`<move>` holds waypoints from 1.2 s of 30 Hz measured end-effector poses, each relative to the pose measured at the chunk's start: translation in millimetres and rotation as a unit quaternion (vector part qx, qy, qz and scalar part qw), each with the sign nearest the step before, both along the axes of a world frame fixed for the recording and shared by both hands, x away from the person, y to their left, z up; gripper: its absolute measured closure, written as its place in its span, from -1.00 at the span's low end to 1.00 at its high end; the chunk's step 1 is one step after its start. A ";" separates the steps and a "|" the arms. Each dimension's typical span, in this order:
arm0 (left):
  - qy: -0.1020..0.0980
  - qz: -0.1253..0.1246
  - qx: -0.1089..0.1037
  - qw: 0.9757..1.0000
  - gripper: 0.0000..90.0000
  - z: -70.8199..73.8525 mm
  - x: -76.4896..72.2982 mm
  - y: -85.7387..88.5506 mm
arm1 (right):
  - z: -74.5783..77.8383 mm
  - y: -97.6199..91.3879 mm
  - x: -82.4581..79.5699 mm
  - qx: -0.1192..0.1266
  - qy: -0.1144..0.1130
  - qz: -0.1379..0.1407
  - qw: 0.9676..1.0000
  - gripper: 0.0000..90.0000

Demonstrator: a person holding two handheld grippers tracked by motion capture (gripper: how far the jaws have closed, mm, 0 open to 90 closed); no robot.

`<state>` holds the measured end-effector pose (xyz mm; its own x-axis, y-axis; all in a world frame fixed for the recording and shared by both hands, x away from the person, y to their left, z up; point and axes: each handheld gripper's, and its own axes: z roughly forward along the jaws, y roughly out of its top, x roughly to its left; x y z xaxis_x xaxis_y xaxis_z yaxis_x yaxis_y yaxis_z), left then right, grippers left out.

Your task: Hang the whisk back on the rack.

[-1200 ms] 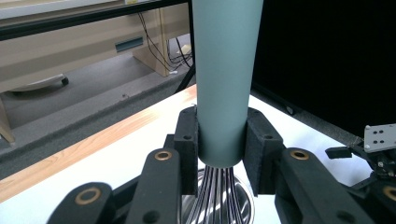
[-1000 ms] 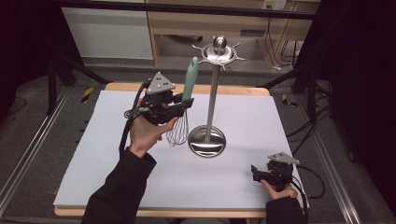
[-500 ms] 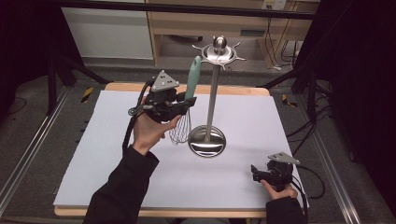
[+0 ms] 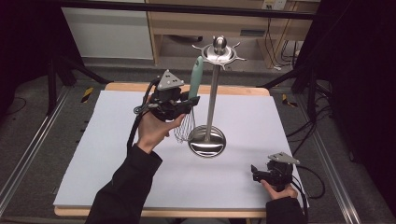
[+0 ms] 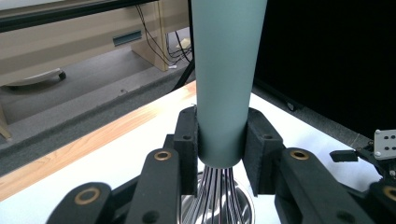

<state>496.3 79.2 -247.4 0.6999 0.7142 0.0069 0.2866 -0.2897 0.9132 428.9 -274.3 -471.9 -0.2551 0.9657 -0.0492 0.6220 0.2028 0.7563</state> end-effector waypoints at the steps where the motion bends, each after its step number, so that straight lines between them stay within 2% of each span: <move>1: 0.000 0.000 -0.001 1.000 0.53 -0.4 0.3 -0.3 | 0.0 0.0 0.0 0.000 0.000 0.000 1.000 -0.81; 10: -0.004 -0.002 -0.017 1.000 0.52 -5.5 2.8 -3.9 | -0.2 0.3 0.1 -0.001 0.000 0.000 1.000 -0.81; 18: -0.013 0.007 -0.014 1.000 0.41 -8.5 4.6 -7.9 | -0.3 0.3 0.2 -0.001 0.001 0.000 1.000 -0.81; 26: -0.017 0.011 -0.010 1.000 0.38 -9.9 5.8 -8.4 | -0.2 0.1 0.0 0.000 0.001 0.001 1.000 -0.81; 31: -0.022 0.010 -0.013 1.000 0.31 -10.8 3.6 -6.2 | -0.3 0.3 0.0 -0.001 0.001 0.000 1.000 -0.81; 36: -0.024 0.008 -0.024 0.999 0.13 -15.0 1.5 0.8 | -0.4 0.4 0.0 -0.002 0.001 0.000 1.000 -0.81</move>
